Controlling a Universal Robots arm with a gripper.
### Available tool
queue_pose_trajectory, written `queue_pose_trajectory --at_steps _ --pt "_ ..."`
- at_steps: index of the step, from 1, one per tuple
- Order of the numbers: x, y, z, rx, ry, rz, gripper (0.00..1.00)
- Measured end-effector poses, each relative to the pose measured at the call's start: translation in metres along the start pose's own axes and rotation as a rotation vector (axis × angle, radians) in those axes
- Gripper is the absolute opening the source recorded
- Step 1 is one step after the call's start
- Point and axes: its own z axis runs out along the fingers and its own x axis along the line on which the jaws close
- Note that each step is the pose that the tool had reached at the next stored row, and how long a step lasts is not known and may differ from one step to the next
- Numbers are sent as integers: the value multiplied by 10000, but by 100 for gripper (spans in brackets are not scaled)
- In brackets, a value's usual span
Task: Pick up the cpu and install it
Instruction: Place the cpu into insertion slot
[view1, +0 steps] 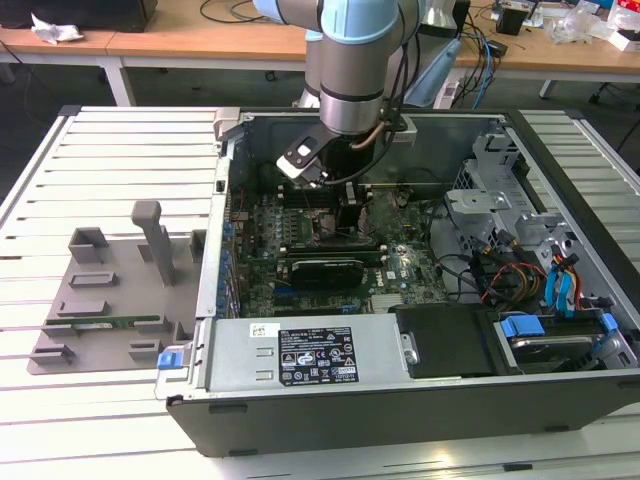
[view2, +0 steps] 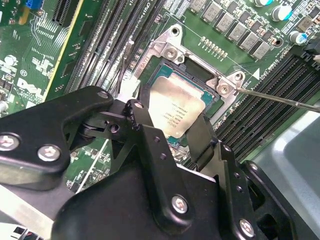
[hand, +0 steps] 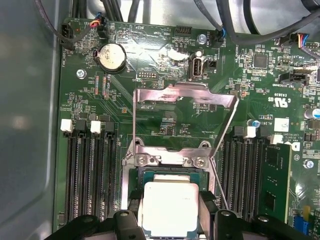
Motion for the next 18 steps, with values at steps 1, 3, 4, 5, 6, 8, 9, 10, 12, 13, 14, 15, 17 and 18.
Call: queue_pose_trajectory --at_steps 1,3,4,5,6,8,9,10,12,13,14,15,17,18 --pt "1 0 3 -2 18 0 53" --pt "1 0 4 -2 21 1 53" --pt "1 0 4 -3 21 1 53" --pt "1 0 5 -2 22 0 53" --pt "1 0 5 -2 22 1 53" --pt "4 2 11 -13 38 1 55" --pt "3 1 10 -10 33 2 61" --pt "2 1 7 -3 24 1 61" --pt "1 0 7 -4 23 1 61" --pt "1 0 0 -2 21 1 61" --pt "-2 0 -30 -3 23 1 61" --pt "-8 1 -128 -3 23 0 61" --pt "-11 1 -164 -4 24 0 53" --pt "-19 0 -171 -4 42 0 40"
